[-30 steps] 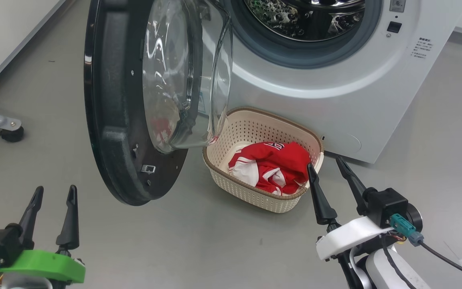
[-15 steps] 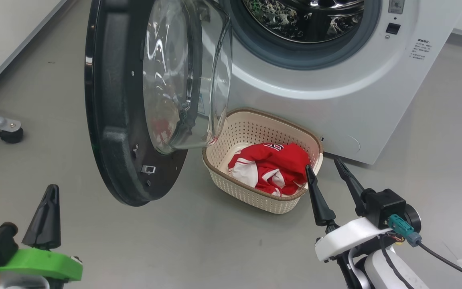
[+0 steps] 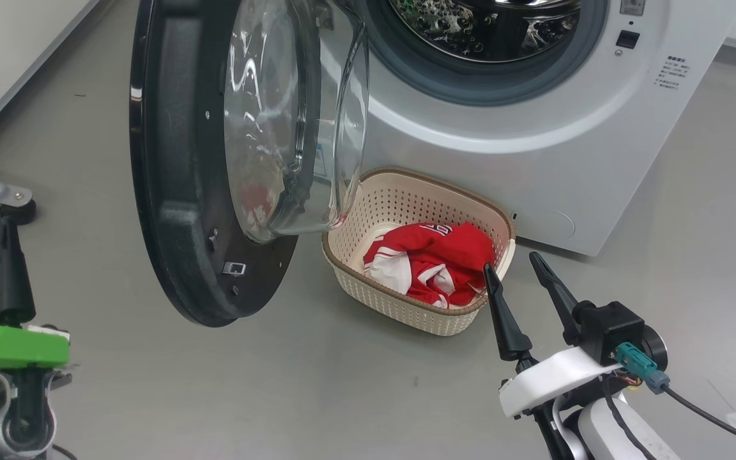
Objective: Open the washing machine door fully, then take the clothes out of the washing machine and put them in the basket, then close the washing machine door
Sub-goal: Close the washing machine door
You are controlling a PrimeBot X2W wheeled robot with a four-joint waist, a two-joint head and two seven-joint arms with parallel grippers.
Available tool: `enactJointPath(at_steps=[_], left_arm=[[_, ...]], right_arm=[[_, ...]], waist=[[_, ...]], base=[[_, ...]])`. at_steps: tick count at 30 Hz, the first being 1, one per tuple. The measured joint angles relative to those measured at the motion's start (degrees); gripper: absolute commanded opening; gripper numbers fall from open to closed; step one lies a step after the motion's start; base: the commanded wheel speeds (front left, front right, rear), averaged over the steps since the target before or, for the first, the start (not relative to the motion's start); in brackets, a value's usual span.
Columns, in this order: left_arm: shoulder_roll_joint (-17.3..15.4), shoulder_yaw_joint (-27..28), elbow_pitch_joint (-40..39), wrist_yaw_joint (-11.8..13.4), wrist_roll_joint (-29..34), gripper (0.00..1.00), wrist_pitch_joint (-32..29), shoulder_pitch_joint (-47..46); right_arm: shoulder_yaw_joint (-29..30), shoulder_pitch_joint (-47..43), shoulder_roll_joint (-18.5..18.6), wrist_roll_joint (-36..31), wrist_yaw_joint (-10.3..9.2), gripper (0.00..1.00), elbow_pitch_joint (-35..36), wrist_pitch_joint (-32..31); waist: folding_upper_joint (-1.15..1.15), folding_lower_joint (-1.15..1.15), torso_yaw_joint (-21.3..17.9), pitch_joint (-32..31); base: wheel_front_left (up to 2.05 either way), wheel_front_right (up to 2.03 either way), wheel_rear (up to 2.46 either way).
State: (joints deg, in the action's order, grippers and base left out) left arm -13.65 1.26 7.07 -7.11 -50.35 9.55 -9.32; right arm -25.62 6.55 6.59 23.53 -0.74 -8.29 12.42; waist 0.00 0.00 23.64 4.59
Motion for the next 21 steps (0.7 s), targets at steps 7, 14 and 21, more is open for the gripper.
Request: enactJointPath(at_steps=[7,14,21], left_arm=[[1.24,3.9,0.3,0.01,-14.33,0.0,-9.75,-4.37],[7.91,12.03,3.35,7.0,-34.32,0.0,-18.29,-7.78],[10.12,15.72,5.8,14.64,-45.39,0.0,-26.13,-10.1]], right_arm=[[-0.19,0.02,0.02,0.0,0.0,1.0,0.02,0.0],[-0.66,0.13,-0.05,-0.02,0.01,1.0,0.29,0.0],[-0.59,0.21,-0.08,-0.02,0.0,1.0,0.25,0.0]], waist=[[0.0,0.0,-0.33,0.55],[0.0,0.0,-0.85,1.25],[0.0,0.0,-1.47,1.89]], base=[[0.0,0.0,0.0],[0.0,0.0,0.0],[0.0,0.0,0.0]])
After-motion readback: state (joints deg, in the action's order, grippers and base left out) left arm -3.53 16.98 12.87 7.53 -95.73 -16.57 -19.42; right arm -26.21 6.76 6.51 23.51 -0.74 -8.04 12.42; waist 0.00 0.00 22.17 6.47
